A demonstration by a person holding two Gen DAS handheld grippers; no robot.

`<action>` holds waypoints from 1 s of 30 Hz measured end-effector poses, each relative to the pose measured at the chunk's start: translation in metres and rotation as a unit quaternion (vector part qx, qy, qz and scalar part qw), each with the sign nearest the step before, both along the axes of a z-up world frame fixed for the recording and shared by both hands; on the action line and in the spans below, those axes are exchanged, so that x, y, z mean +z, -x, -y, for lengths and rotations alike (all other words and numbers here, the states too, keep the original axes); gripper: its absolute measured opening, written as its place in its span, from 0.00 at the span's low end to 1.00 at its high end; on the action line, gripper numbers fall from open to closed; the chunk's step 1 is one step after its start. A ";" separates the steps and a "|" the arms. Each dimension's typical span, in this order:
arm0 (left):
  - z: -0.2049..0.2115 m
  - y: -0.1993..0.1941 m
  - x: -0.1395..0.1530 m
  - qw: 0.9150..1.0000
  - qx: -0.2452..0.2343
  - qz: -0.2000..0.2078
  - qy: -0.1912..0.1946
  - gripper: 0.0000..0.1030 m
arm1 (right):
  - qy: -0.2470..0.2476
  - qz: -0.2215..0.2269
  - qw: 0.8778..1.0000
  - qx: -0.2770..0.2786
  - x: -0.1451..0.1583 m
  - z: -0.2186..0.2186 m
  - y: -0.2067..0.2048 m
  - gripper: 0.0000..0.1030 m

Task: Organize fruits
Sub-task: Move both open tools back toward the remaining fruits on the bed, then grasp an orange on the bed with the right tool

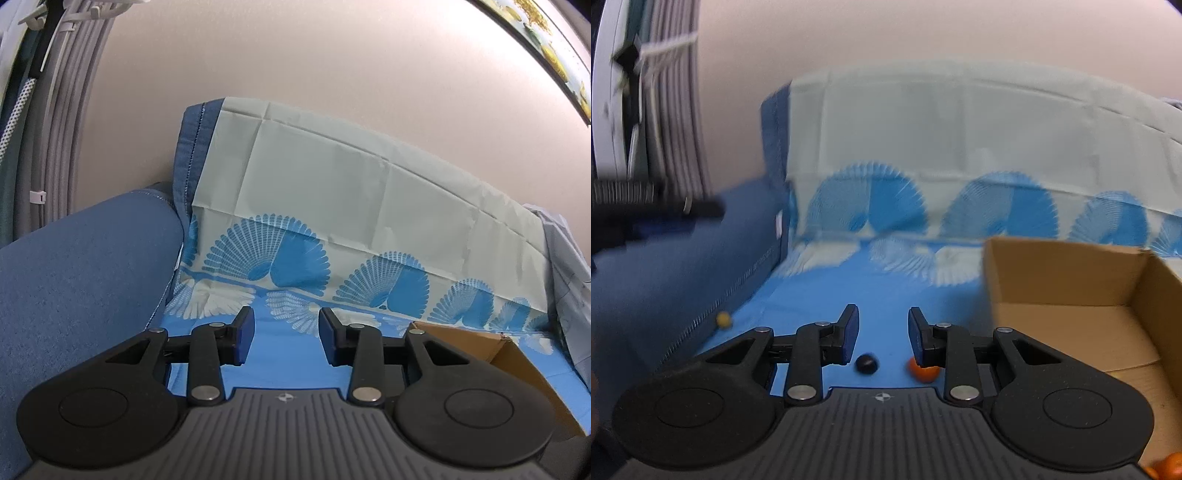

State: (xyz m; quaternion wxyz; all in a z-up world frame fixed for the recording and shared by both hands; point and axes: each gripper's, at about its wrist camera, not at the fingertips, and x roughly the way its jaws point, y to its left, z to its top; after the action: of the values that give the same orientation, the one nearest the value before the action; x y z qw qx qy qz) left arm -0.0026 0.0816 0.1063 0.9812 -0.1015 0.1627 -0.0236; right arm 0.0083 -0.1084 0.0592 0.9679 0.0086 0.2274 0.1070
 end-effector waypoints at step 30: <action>-0.010 -0.066 -0.036 0.995 0.051 -0.087 -0.007 0.49 | 0.098 -0.156 0.976 -0.118 -0.106 -0.044 -0.123 0.38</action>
State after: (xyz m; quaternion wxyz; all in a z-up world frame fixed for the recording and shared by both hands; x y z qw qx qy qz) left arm 0.0636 0.0915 0.0700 0.9639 -0.1045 0.2420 0.0364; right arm 0.1312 -0.0642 -0.0467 0.9223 -0.0433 0.3826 -0.0334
